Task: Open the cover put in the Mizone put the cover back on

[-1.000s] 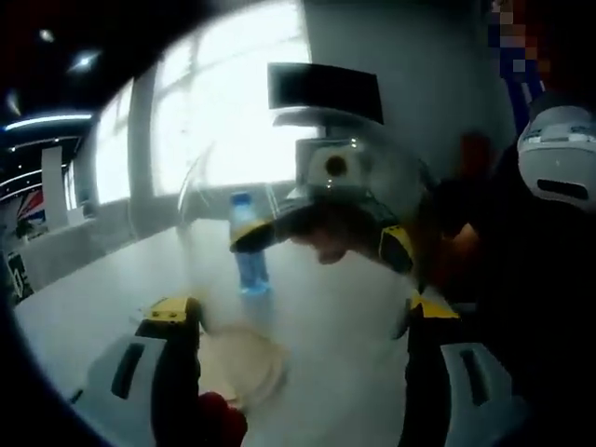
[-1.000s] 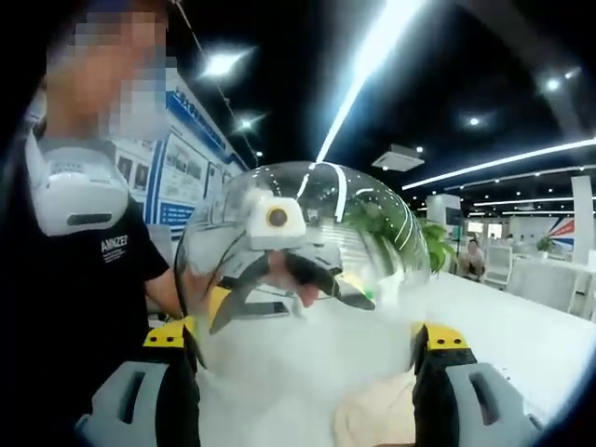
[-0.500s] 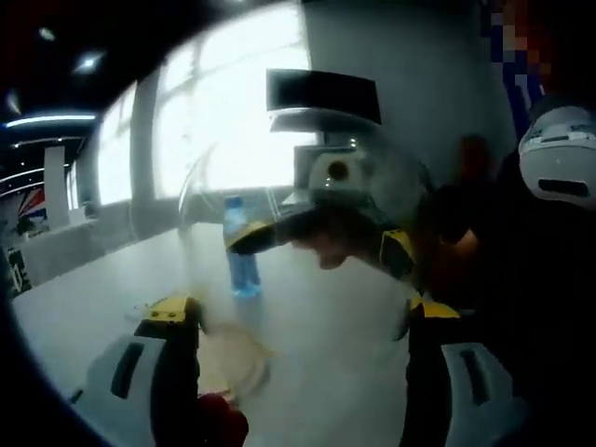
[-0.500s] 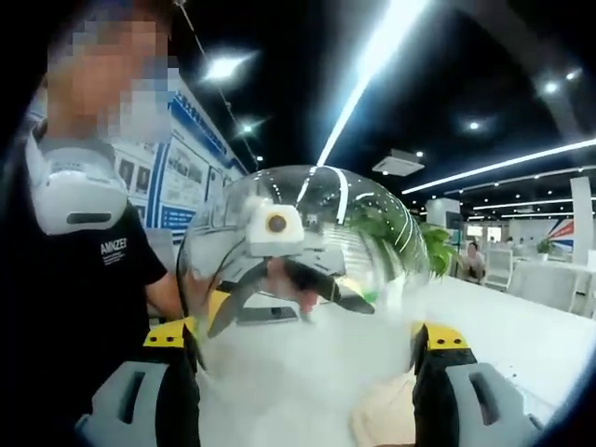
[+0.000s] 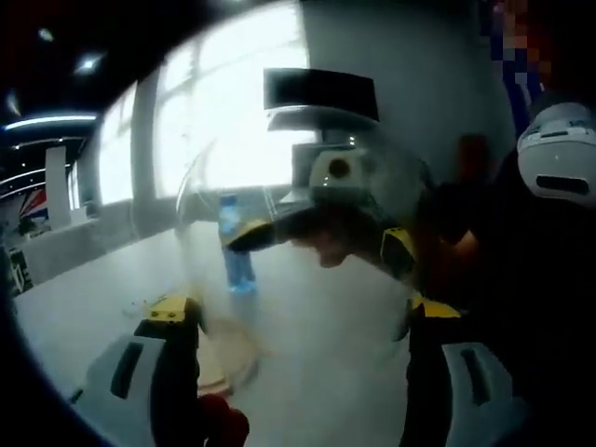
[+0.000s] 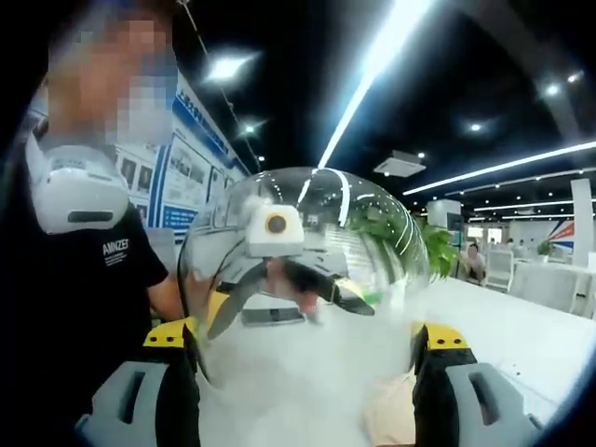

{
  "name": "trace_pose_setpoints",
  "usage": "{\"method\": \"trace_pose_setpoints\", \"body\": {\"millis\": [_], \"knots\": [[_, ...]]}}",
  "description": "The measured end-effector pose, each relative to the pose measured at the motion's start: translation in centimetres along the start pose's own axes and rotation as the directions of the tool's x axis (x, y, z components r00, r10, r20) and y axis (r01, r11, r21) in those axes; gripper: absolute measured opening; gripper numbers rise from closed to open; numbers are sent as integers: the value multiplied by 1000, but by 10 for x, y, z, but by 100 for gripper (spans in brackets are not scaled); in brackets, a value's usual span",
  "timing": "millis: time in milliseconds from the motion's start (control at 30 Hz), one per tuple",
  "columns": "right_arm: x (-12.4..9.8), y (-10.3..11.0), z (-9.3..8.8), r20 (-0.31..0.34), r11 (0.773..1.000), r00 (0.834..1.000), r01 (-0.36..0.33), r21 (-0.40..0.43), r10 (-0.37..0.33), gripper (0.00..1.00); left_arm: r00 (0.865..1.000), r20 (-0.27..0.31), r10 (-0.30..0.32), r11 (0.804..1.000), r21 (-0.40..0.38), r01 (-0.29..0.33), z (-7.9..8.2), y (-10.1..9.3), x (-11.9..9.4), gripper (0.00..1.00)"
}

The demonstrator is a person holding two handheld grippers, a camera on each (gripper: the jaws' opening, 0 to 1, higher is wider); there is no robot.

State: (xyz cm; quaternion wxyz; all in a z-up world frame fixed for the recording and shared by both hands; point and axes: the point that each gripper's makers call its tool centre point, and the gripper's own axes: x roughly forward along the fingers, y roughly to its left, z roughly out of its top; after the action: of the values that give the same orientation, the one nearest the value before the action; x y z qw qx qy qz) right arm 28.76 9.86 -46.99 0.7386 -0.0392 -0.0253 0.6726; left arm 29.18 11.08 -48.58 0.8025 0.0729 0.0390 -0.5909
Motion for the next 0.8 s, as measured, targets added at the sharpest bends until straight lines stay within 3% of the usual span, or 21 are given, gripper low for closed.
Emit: {"method": "trace_pose_setpoints", "body": {"millis": [400,800], "knots": [[2,16,-4,36,996,999,-11,90,8,89,999,32,4,997,-83,-2,-4,-13,-6,78],[0,27,-2,76,996,997,-5,86,-1,89,997,75,9,996,-84,-3,-2,-28,-11,79]]}}
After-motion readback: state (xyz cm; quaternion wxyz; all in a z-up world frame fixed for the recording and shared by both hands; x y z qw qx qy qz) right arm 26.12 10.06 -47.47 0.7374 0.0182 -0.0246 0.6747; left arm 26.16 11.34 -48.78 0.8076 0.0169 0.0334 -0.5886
